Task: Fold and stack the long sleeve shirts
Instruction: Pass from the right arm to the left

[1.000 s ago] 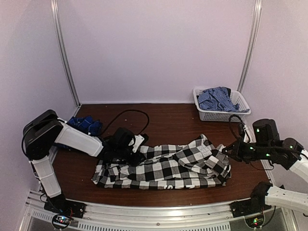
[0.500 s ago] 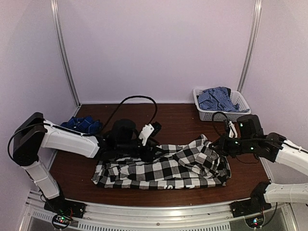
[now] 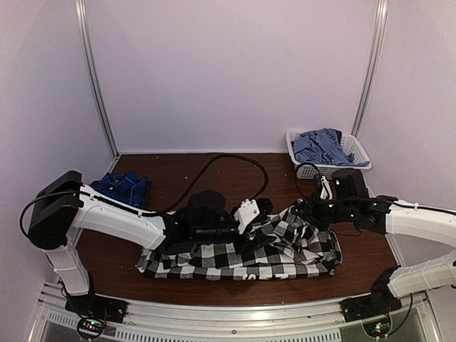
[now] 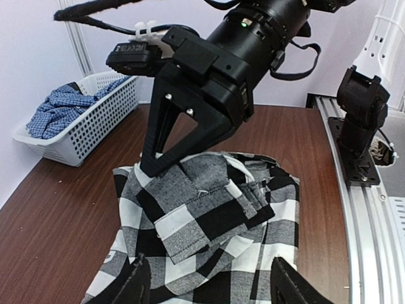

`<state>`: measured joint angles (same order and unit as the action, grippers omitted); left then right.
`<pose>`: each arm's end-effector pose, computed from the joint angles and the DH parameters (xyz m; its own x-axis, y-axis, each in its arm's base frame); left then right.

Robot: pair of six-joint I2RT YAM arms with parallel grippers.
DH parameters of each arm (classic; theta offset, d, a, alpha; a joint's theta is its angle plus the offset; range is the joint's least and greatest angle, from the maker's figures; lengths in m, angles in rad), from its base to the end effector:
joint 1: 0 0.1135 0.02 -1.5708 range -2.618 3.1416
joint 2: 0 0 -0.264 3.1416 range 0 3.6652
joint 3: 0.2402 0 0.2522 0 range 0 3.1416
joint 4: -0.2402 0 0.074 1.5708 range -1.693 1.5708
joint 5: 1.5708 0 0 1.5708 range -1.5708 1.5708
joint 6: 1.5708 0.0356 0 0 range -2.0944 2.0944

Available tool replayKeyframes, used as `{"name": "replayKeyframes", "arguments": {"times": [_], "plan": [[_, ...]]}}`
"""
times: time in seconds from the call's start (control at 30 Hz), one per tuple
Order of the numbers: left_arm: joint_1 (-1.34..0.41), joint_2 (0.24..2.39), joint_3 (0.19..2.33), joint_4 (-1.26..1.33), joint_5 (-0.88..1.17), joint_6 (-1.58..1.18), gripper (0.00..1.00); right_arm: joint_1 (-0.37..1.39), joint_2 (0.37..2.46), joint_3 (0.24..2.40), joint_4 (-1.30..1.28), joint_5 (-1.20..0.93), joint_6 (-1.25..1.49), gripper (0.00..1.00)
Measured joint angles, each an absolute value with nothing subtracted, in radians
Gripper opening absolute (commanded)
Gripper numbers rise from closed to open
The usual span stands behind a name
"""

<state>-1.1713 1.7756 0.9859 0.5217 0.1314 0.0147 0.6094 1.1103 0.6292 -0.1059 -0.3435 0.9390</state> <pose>0.1490 -0.3649 0.2113 -0.0888 0.2479 -0.9647 0.9639 0.2656 -0.0205 0.1876 0.1456 0.2303 -0.8887 0.3063 -0.3412 -0.0876 0.6170 0.7821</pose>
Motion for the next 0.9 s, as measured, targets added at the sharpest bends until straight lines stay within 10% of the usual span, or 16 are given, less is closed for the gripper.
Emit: {"name": "replayKeyframes", "arguments": {"times": [0.9], "plan": [[-1.277, 2.066, 1.137, 0.715, -0.208, 0.245, 0.92, 0.609, 1.22, 0.629, 0.114, -0.435, 1.014, 0.08]]}}
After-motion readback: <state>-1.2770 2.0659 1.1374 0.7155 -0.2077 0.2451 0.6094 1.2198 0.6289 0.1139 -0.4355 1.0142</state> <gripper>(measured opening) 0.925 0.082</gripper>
